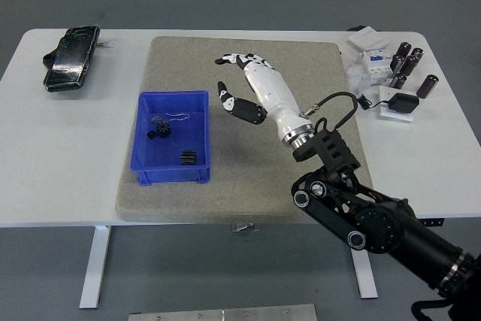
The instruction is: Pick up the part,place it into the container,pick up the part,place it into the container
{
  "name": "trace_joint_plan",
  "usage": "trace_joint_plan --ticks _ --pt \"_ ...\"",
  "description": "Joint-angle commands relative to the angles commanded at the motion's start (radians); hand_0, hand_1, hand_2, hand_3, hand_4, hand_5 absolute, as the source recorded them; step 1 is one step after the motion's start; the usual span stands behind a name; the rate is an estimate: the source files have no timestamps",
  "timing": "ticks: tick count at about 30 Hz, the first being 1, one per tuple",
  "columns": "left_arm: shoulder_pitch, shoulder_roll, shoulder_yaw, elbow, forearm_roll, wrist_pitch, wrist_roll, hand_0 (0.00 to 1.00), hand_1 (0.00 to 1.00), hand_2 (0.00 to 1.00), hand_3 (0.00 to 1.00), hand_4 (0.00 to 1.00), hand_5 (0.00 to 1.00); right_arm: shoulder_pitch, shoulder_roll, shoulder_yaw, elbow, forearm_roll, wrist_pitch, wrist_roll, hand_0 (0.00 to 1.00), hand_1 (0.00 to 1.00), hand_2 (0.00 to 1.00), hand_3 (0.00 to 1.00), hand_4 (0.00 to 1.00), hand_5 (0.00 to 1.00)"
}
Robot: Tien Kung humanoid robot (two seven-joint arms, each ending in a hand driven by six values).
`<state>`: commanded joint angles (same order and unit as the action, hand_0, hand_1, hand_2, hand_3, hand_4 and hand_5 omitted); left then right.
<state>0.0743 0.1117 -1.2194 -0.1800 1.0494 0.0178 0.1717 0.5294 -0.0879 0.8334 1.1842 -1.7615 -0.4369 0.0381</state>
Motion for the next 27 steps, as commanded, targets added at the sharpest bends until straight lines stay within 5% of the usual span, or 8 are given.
trace_joint_plan --ticks 6,12,20,27 --pt "0.012 0.0 0.006 0.0 -0.013 0.003 0.0 0.638 0.608 0.575 0.579 0.621 0.337 -0.096 -0.062 0.19 0.03 0.138 0.055 0.12 0.845 0.78 0.786 0.749 0.546 0.25" --pt "0.017 -0.002 0.005 0.0 -0.01 0.001 -0.001 0.637 0.608 0.573 0.576 0.609 0.332 -0.202 -0.078 0.342 0.05 0.299 0.099 0.23 0.839 0.773 0.783 0.747 0.587 0.266" --pt "0.018 -0.002 0.0 0.0 -0.004 0.001 -0.002 0.637 0.609 0.573 0.575 0.607 0.331 -0.349 -0.096 0.465 0.135 0.303 0.076 0.22 0.848 0.777 0.782 0.745 0.628 0.33" --pt "0.018 0.005 0.003 0.0 -0.005 -0.001 -0.001 0.638 0.608 0.573 0.575 0.605 0.329 -0.388 -0.075 0.502 0.116 0.397 0.089 0.269 0.855 0.785 0.784 0.743 0.64 0.34"
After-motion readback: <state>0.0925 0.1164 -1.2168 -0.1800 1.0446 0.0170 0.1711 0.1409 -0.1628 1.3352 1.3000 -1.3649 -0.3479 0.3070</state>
